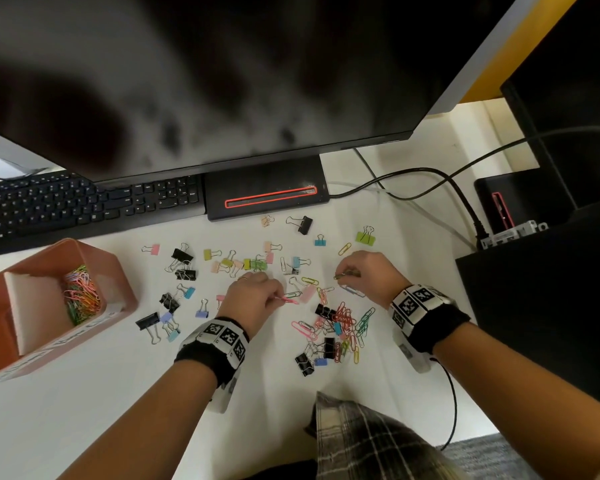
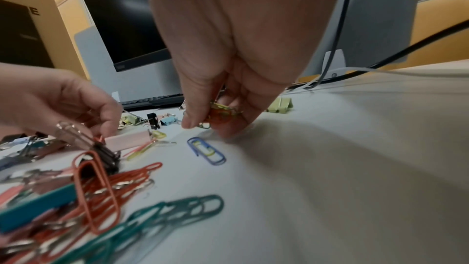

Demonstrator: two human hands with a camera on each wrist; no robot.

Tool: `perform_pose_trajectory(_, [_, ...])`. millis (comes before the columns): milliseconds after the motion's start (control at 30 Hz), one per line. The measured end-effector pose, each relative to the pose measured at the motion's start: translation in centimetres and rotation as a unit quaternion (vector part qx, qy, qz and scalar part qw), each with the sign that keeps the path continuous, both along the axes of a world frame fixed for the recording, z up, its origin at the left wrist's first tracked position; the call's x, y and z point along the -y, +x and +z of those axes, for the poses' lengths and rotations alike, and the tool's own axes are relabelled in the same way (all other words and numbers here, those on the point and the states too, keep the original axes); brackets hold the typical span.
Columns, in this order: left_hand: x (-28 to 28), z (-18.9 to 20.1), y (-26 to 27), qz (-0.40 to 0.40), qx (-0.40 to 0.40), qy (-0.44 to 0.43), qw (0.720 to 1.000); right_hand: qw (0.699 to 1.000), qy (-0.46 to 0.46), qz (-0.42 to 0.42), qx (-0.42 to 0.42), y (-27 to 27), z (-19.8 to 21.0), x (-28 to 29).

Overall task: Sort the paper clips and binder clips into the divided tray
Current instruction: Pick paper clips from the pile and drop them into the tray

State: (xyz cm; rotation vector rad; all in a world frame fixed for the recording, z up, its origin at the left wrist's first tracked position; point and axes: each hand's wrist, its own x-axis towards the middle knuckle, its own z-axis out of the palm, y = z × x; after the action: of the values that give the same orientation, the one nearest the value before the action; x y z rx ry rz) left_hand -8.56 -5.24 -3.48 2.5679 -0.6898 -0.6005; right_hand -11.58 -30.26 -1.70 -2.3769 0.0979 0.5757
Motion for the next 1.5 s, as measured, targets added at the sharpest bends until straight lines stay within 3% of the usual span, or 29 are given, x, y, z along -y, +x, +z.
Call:
perform_pose_trajectory(333, [-0.2,0.2,-0.5,-0.011,0.009,-0.059,0.998,0.989,-0.028,0.147,0.000,-0.8,-0.5,-2.7])
perform_pose_trajectory(433, [0.3,0.5,-0.7,0.023,-0.015,-0.079,0.996,0.989,-0.040,0.144,0.003,-0.8,-0.7,-2.9])
perform_pose_trajectory(700, [1.9,-0.1,-0.5,0.056,-0.013,-0.032,0.998,0.995,-0.057,0.087,-0.008,-1.2,-0.5,-3.0])
perform_pose_trajectory(967, [1.8,0.2,-0.1,0.060,-0.033,-0.031,0.997,0.987,-0.112,0.113,-0.035,-1.0,-1.2,-3.7])
perform_pose_trajectory(1233, [-0.7,2.3,-0.8,0.047,-0.065,-0.102,0.991,0.997,-0.051,0.049,0.003,-0.9,2.2,-2.5])
perform_pose_trajectory(1367, [-5.9,6.2,-0.2,0.135,-0.002,-0.160,0.978,0.996,-0.006,0.060,0.066,0.9,5.8,-6.0])
perform_pose_trajectory(1500, [-13.3,9.7,1.8,0.282,0.048,-0.102,0.953,0.986,0.057,0.100,0.124,4.6,8.9,-14.4])
